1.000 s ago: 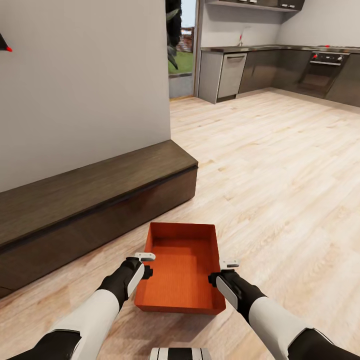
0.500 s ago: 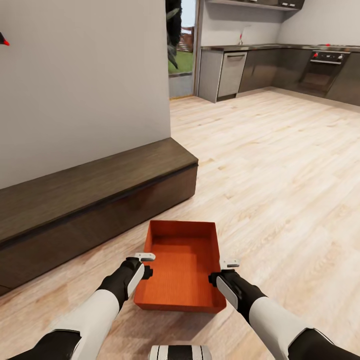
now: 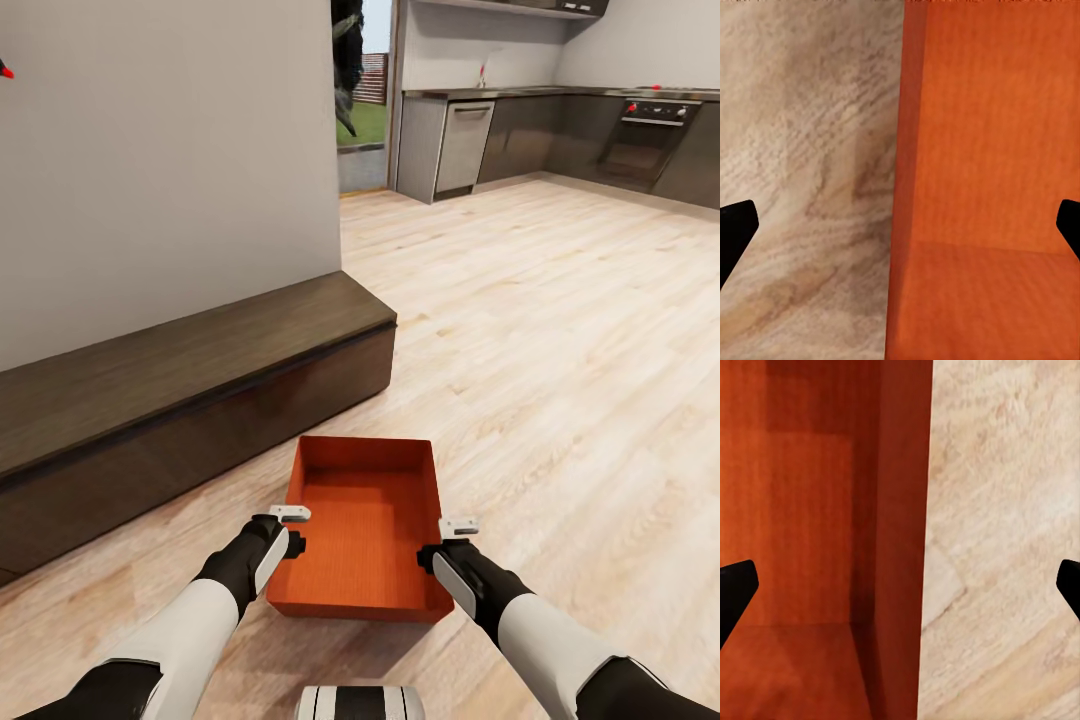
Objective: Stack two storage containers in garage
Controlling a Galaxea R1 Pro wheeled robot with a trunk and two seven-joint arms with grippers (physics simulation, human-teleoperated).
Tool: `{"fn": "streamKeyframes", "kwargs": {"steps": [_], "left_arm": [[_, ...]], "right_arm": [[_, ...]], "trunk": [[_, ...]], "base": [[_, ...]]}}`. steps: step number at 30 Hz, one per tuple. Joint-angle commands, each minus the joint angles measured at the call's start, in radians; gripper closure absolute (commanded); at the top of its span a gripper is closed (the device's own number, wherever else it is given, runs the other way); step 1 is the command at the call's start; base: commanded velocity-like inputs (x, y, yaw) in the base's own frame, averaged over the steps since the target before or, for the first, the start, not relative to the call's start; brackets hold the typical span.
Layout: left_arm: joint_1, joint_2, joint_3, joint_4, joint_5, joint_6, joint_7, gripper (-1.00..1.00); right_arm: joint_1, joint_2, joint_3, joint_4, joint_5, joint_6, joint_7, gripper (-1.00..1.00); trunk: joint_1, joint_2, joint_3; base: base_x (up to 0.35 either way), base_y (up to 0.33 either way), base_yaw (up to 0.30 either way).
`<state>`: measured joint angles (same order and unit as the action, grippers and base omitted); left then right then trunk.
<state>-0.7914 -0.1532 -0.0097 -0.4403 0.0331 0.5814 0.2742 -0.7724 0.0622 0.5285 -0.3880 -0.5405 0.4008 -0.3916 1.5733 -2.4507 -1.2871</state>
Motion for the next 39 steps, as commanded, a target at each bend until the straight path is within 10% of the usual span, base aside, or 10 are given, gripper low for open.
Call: {"fn": "streamKeyframes", "kwargs": {"steps": [1, 39], "left_arm": [[0.0, 0.0, -0.001, -0.002, 0.004, 0.005, 0.005, -1.0], [0.0, 0.0, -0.001, 0.029, 0.006, 0.0, 0.0, -1.0]], "right_arm": [[-0.001, -0.001, 0.008, -0.002, -0.009, 0.004, -0.008, -1.0], [-0.001, -0.001, 0.008, -0.002, -0.009, 0.004, -0.007, -1.0]], "trunk": [[0.0, 0.0, -0.001], [0.027, -0.05, -0.027]], "base": [[0.0, 0.0, 0.0], [0.0, 0.0, 0.0]]}}
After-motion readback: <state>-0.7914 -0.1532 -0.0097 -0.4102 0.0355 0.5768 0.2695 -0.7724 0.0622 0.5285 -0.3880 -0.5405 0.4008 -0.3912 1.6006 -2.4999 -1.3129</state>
